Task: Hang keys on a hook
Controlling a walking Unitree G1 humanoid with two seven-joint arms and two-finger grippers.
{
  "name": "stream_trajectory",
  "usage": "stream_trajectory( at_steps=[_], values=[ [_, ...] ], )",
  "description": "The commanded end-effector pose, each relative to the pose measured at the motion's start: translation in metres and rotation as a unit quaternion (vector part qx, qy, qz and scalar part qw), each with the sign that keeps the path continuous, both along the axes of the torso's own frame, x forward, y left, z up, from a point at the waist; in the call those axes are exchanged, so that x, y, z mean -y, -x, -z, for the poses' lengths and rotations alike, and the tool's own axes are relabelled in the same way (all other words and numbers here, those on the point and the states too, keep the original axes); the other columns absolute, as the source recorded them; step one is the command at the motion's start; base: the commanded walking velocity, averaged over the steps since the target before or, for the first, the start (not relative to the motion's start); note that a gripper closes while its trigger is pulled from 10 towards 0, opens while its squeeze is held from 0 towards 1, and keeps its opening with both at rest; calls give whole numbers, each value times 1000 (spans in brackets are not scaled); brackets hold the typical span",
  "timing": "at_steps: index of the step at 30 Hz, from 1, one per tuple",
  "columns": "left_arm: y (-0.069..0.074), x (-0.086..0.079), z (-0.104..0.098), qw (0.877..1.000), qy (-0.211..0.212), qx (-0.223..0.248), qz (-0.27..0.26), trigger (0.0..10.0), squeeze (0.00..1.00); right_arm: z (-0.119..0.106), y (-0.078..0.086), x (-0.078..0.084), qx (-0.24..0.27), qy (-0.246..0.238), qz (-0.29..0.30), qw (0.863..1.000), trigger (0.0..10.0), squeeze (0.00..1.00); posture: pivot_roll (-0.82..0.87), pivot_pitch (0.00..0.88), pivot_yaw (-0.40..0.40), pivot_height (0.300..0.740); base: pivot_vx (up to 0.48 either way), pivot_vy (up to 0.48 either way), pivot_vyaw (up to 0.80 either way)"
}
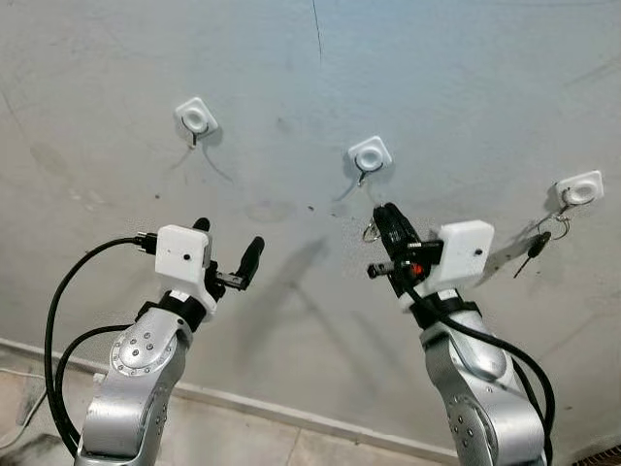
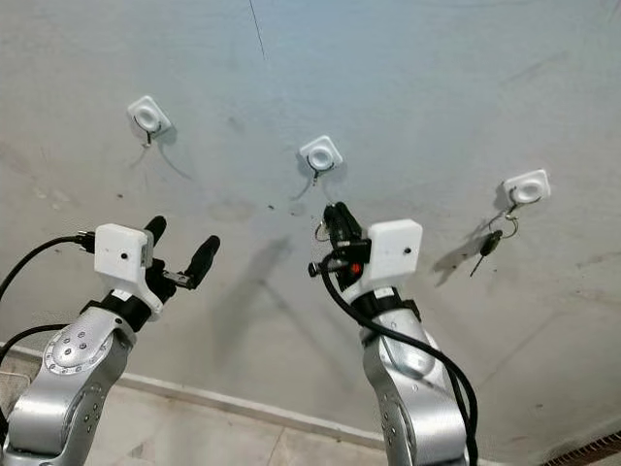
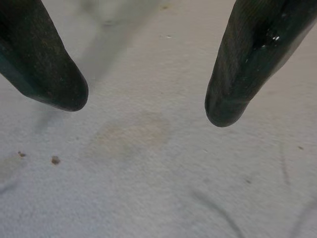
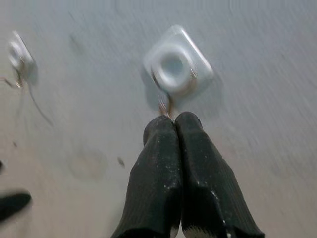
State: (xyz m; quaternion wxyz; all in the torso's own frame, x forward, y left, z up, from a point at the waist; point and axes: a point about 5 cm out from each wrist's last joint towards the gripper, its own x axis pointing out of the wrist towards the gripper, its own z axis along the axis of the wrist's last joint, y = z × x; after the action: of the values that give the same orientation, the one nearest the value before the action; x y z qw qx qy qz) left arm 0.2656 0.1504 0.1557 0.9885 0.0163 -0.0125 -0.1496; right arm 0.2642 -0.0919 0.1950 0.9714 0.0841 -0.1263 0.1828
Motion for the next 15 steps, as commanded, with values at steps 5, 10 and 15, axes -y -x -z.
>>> stream_trajectory(
  at_steps=[5, 10, 15],
  values=[
    [3, -1, -7, 1000, -10, 5, 6, 10000, 0, -15, -5, -17, 21, -15, -39, 999, 10000, 0, 226, 0, -68, 740, 0, 0, 0],
    [7, -1, -7, 1000, -17, 4, 13, 10000, 0, -20, -5, -21, 26, -27, -48, 998, 10000, 0, 230, 3, -65, 740, 0, 0, 0],
    [7, 0, -9, 1000, -19, 4, 17, 10000, 0, -24, -7, -25, 31, -35, -51, 998, 10000, 0, 232, 11, -64, 740, 0, 0, 0]
  ],
)
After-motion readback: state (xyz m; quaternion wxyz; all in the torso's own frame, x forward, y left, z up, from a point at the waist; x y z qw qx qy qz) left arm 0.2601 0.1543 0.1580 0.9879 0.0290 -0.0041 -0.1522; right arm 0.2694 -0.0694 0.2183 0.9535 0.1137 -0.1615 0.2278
